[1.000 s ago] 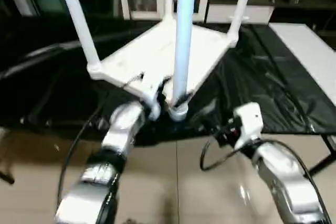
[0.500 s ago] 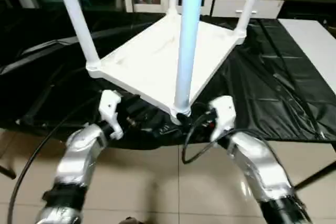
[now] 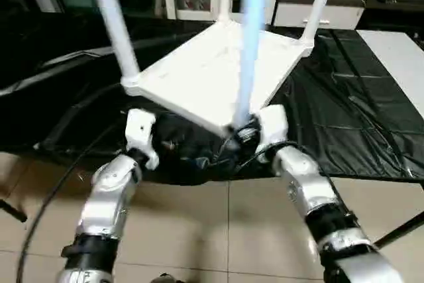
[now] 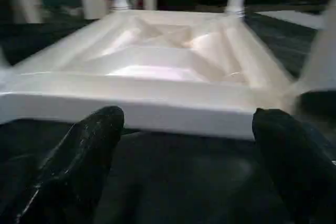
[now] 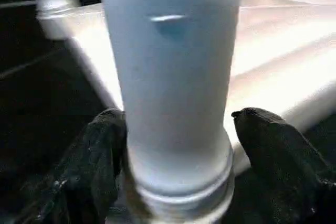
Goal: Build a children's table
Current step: Rotate table base
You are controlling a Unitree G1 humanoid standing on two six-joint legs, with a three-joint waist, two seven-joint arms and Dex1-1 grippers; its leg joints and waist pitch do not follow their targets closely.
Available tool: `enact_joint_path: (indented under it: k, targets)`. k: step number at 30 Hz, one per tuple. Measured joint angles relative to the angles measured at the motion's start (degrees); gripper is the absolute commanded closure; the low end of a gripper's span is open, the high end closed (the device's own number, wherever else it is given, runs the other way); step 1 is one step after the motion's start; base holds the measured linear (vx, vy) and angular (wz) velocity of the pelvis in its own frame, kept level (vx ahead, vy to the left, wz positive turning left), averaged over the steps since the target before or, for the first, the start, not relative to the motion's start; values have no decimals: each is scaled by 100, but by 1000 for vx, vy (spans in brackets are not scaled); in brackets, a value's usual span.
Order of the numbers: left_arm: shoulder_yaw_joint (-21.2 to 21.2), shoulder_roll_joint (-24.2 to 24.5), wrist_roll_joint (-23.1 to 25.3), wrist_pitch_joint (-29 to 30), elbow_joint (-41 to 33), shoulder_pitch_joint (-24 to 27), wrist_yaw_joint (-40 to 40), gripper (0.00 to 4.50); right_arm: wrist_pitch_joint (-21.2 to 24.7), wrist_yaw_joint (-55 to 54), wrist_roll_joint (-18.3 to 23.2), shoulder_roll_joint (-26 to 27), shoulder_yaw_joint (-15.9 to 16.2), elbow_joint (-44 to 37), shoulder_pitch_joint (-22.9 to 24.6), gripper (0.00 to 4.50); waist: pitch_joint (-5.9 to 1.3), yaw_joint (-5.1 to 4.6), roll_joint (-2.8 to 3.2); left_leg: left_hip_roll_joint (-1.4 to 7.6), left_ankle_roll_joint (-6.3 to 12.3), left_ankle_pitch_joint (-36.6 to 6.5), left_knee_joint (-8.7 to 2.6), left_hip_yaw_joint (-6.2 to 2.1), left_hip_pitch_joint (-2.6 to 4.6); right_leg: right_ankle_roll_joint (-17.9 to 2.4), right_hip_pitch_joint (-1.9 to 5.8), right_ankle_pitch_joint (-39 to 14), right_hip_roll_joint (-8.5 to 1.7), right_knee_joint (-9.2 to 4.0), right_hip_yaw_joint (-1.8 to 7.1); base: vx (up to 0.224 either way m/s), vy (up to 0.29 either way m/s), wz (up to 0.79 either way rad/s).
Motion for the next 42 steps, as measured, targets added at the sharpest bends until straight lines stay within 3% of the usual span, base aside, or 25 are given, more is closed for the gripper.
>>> enact_joint_path:
  k: [4,7,9,13,16,19,21,24,25,28,32,38,42]
  targets:
    - [-28,-109,263,-115,-117,140,360,2,-660,-453,-37,-201,-341,392,39,87,-1,-7,-1,-1,0,0,0,0,-4,5,-2,-1,0,-5,0,0,0,0]
    - [-50,-222,381,-110,-246,308,655,2,-997,-36,243,-227,-537,345,229,87,-1,-34,-8,1,1,0,0,-1,-8,18,-11,14,0,-4,-3,0,0,0]
    - [-143,-315,384,-117,-467,439,695,2,-802,363,341,-276,-507,-191,586,87,-4,-24,-32,8,2,1,-1,-3,-12,20,-14,17,1,-3,-10,0,0,0]
    - [-316,-442,395,-156,-933,686,767,2,112,824,488,-444,-134,-1908,1732,87,-44,13,-110,21,4,3,-1,-4,-13,45,-16,34,10,1,-13,14,-1,0]
    - [-382,-566,385,-222,-1241,867,791,2,324,582,459,-544,92,-3064,2642,87,-47,23,-109,21,2,2,-3,0,-20,82,-17,10,10,-17,-9,36,2,-1]
    - [-389,-611,480,-199,-1325,1016,998,2,422,34,402,-356,10,-3935,3275,87,-44,-46,-105,17,-5,-8,-41,3,32,151,34,-37,13,-78,-13,0,0,0]
    - [-379,-625,488,-187,-1321,1015,1076,2,477,-147,304,-254,-86,-4227,3348,87,-36,-114,-93,18,-21,-23,-108,3,133,154,130,-46,30,-169,-25,0,0,0]
    - [-379,-632,504,-189,-1310,940,1160,2,595,-379,263,-83,-261,-4647,3353,87,-25,-240,-88,33,-59,-113,-169,-12,368,158,344,-95,70,-313,-65,0,0,0]
    - [-378,-608,527,-190,-1273,868,1167,2,657,-489,303,-21,-292,-4816,3361,87,-10,-280,-59,50,-71,-138,-170,-28,429,156,420,-121,98,-351,-80,58,2,-10]
    - [-380,-516,594,-205,-1186,620,1166,2,712,-675,389,19,-295,-5125,3361,87,-5,-399,-32,48,-92,-214,-169,-27,528,156,502,-165,92,-356,-66,65,9,-9]
    - [-405,-500,593,-210,-1176,548,1141,2,927,-708,455,-20,-339,-5190,3355,87,-38,-456,-24,24,-82,-246,-202,-25,493,153,525,-173,97,-351,-21,114,2,-6]
    - [-385,-428,590,-221,-1035,537,1144,2,1232,-448,476,-221,-344,-5190,3285,87,-152,-339,15,0,107,-445,-177,-46,515,33,567,-423,98,-299,-49,137,1,5]
    - [-377,-384,589,-226,-979,513,1145,2,1309,-386,520,-271,-321,-5190,3270,87,-167,-357,5,-66,383,-687,-3,-133,545,-50,553,-703,87,-29,-27,155,-4,9]
